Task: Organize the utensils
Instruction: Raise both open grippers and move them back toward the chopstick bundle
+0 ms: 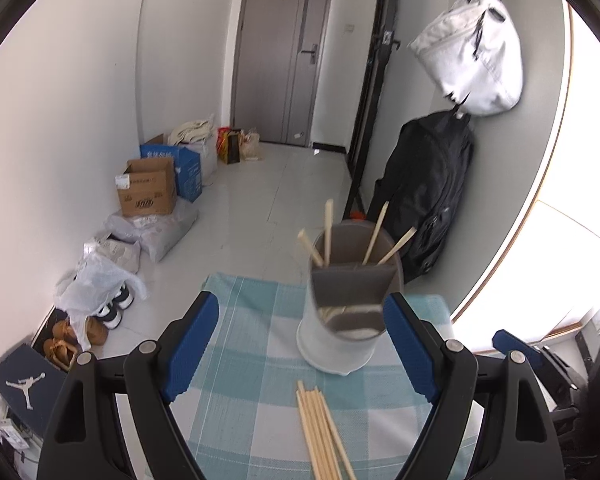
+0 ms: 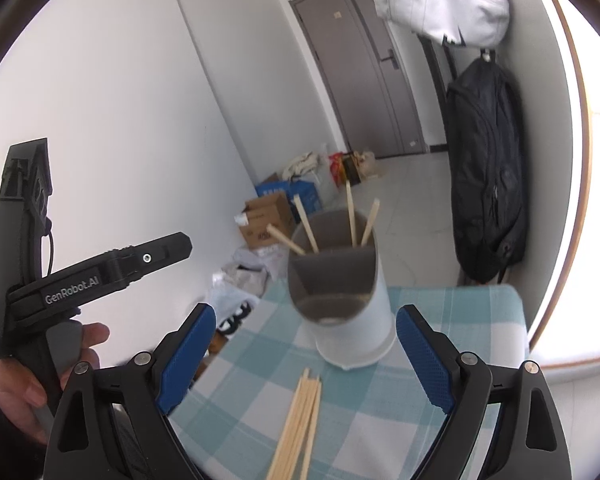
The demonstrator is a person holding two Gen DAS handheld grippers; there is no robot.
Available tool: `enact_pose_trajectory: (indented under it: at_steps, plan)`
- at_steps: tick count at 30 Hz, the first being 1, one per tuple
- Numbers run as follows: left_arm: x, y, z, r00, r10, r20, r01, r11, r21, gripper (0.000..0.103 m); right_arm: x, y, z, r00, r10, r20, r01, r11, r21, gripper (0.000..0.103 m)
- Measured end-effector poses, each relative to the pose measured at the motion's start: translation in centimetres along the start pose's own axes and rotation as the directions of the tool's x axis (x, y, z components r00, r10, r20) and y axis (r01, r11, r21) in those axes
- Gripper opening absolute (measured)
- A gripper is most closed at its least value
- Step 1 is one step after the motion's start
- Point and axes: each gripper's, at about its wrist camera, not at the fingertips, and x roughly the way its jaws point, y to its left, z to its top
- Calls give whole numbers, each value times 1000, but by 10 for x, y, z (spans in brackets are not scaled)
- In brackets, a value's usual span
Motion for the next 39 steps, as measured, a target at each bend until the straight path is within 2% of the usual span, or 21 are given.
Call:
enact_pose_trajectory:
  at_steps: [4, 7, 15, 17, 21, 26, 29, 33, 35, 39]
  plan:
    - [19, 9, -16, 998, -1, -57, -1, 1000, -29, 81, 11, -2, -15, 999, -19, -43, 18, 1000, -22, 92]
    - [29, 11, -24, 996, -8, -87, 5, 1000, -31, 81, 22, -8, -25, 995, -10, -99, 11, 1000, 4, 88]
    - [51, 27, -43, 989, -25, -147, 17, 998, -55, 81, 50, -16, -44, 974, -4, -228, 13, 999, 36, 64]
    - [56, 34, -45, 986, -7, -168, -4, 998, -64, 81, 61, -14, -52, 960, -9, -281, 19, 999, 30, 63]
    - [61, 42, -43, 980, 1, -198, -18, 996, -83, 81, 86, -8, -68, 917, -6, -398, 7, 1000, 0, 45]
    - [64, 57, -40, 979, 30, -204, -54, 992, -114, 81, 115, 0, -80, 868, -44, -495, 21, 998, -53, 37]
    - [66, 64, -39, 976, 38, -213, -67, 989, -128, 81, 133, 7, -87, 828, -49, -558, -1, 996, -90, 36]
    - [70, 73, -41, 971, 28, -237, -66, 986, -156, 81, 149, 18, -95, 791, -156, -592, 32, 976, -214, 28]
    - [72, 77, -42, 967, 25, -254, -70, 983, -170, 81, 153, 18, -95, 786, -174, -593, 49, 974, -220, 26]
    - [76, 89, -43, 958, 33, -285, -92, 976, -198, 81, 159, 21, -93, 762, -203, -615, 68, 969, -236, 24]
